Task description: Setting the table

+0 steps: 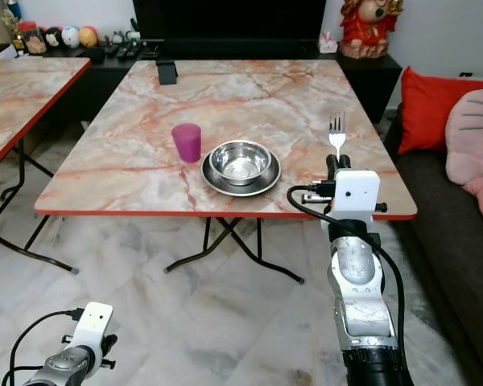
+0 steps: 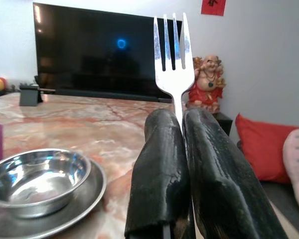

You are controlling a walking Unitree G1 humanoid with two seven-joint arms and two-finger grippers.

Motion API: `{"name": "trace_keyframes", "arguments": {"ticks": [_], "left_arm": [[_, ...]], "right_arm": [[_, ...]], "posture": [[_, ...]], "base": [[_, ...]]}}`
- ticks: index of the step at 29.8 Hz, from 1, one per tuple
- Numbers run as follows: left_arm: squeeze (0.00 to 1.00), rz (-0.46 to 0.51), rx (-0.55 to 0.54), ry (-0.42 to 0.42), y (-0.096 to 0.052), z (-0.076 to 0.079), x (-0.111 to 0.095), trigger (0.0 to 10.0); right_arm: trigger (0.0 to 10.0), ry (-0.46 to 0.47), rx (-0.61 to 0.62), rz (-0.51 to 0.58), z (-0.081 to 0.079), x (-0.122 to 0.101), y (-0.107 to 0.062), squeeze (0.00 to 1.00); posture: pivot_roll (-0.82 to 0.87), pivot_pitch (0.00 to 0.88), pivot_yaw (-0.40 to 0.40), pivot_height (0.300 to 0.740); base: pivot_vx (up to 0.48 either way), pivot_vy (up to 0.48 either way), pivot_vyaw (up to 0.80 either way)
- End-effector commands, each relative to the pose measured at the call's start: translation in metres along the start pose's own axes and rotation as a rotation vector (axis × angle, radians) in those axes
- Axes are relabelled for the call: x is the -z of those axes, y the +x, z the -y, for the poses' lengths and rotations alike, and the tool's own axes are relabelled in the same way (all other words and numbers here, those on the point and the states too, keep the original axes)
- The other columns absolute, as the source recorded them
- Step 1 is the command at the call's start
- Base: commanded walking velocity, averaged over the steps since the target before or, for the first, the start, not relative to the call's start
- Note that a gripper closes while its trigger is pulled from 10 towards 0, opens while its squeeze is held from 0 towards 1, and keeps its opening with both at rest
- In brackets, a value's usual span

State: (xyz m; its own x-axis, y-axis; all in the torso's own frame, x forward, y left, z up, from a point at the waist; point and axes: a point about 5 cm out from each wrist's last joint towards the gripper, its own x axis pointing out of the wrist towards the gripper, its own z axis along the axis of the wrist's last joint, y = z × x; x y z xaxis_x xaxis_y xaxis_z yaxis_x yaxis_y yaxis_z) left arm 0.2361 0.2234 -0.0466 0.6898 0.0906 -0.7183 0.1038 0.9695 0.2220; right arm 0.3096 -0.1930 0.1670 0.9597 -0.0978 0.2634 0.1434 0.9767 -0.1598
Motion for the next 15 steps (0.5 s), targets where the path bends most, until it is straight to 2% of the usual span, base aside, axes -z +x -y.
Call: {"name": "trace_keyframes", "arguments": {"ticks": [1, 2, 15], "left_arm": [[0.00, -0.028, -0.017, -0.004, -0.0015, -0.0043, 0.0073, 10.0], [0.00, -0.028, -0.017, -0.004, -0.0015, -0.0043, 0.0073, 10.0], [0.00, -0.027, -0.023, -0.007, -0.0014, -0.0040, 0.0073, 10.0]], "right_arm": [[10.0, 0.010, -0.021, 0.018, -0.0062, -0.0045, 0.0022, 0.00], [10.0, 0.010, -0.021, 0.018, -0.0062, -0.0045, 0.0022, 0.00], [10.0, 0.047, -0.017, 0.015, -0.0082, -0.0041, 0.0027, 0.00]], "posture": [[-0.01, 0.000, 0.001, 0.740], [-0.01, 0.000, 0.001, 0.740], [-0.01, 0.000, 0.000, 0.740]], "base": [[0.349, 0.000, 0.72], [0.349, 0.000, 0.72], [0.362, 0.000, 0.00]]}}
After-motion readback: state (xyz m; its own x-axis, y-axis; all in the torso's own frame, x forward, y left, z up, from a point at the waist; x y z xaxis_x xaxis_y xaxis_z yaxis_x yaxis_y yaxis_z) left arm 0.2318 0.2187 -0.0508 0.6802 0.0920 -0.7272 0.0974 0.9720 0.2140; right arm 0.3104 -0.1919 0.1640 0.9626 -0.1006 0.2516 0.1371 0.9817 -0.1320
